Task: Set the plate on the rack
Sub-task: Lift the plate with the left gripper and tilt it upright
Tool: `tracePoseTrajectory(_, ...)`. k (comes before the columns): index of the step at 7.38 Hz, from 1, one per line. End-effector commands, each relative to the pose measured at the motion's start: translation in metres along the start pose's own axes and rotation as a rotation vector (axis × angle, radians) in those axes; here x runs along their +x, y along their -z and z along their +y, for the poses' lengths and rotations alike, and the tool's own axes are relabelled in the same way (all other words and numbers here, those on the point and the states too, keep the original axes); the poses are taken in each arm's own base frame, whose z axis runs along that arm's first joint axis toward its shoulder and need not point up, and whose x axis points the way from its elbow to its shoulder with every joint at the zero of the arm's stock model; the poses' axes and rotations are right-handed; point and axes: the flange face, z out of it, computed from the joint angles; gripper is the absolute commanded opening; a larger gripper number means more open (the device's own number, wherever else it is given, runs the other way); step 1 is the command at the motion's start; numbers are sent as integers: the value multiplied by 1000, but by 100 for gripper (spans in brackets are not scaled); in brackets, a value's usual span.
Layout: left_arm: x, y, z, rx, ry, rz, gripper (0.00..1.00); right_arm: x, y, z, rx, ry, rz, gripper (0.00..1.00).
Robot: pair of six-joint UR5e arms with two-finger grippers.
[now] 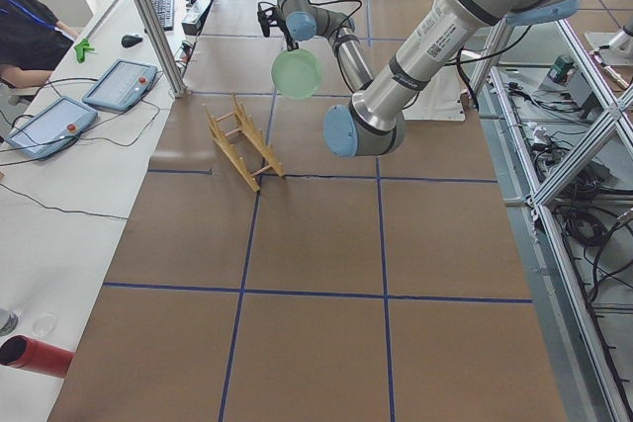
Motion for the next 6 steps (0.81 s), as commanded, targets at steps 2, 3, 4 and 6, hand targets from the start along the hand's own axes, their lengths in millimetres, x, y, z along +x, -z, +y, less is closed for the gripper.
tracePoseTrajectory(2, -4, 87, -40, 36, -26, 374, 0, 0, 0, 0, -1, 1, 0, 100)
tracePoseTrajectory(3, -27, 112, -66, 69, 1, 427, 0, 0, 0, 0, -1, 1, 0, 100)
tracePoseTrajectory(4, -57, 122, -97, 101, 53, 458, 0, 0, -1, 0, -2, 0, 0, 100)
tracePoseTrajectory(6, -106, 130, -150, 183, 119, 511, 0, 1, 0, 0, -1, -1, 0, 100)
